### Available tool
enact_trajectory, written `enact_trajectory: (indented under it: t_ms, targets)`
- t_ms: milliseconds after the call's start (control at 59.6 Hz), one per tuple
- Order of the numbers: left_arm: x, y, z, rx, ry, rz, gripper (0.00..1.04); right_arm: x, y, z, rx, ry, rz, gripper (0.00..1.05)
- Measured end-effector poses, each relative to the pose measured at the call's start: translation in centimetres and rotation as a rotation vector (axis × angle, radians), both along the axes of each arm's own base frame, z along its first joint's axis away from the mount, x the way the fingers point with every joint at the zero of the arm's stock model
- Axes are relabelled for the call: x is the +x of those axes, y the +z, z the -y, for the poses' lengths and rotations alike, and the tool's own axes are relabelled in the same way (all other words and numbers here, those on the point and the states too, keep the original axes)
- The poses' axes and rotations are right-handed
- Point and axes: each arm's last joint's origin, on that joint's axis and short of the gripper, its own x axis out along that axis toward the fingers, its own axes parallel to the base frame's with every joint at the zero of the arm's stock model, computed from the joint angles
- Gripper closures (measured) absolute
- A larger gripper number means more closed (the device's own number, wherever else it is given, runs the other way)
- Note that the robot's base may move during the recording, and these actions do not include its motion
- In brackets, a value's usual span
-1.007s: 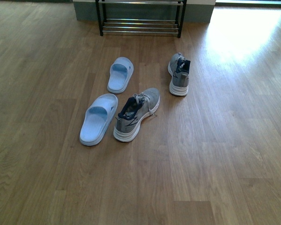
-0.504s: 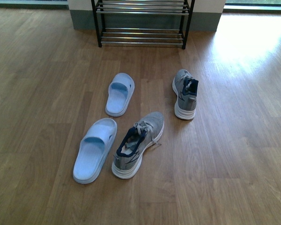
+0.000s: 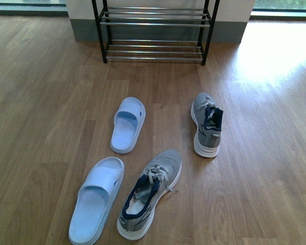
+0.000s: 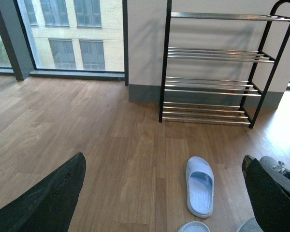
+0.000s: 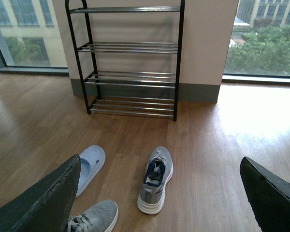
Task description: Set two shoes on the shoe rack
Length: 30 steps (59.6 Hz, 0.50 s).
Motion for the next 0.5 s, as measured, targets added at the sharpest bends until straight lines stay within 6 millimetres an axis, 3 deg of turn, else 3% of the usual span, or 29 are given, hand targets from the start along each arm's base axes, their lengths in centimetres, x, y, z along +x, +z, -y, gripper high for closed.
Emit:
enact_trajectory:
  t_ms: [151, 269, 420, 504]
  targets:
    - [0.0, 0.0, 0.0, 0.000, 0.000, 0.000, 0.09, 0.0, 0.0, 0.0, 0.003, -0.013, -0.002, 0.09]
    - [0.0, 0.0, 0.0, 0.000, 0.000, 0.000, 0.09, 1.3, -0.2, -0.4, 0.074, -0.286, -0.063, 0.09]
    - [0.0, 0.0, 0.0, 0.000, 0.000, 0.000, 0.09, 3.4, -0.5, -1.1, 0.058, -0.283, -0.146, 0.09]
    - [0.0, 0.0, 0.0, 0.000, 0.000, 0.000, 0.09, 3.5, -1.1, -1.3, 0.064, -0.292, -0.172, 0.09]
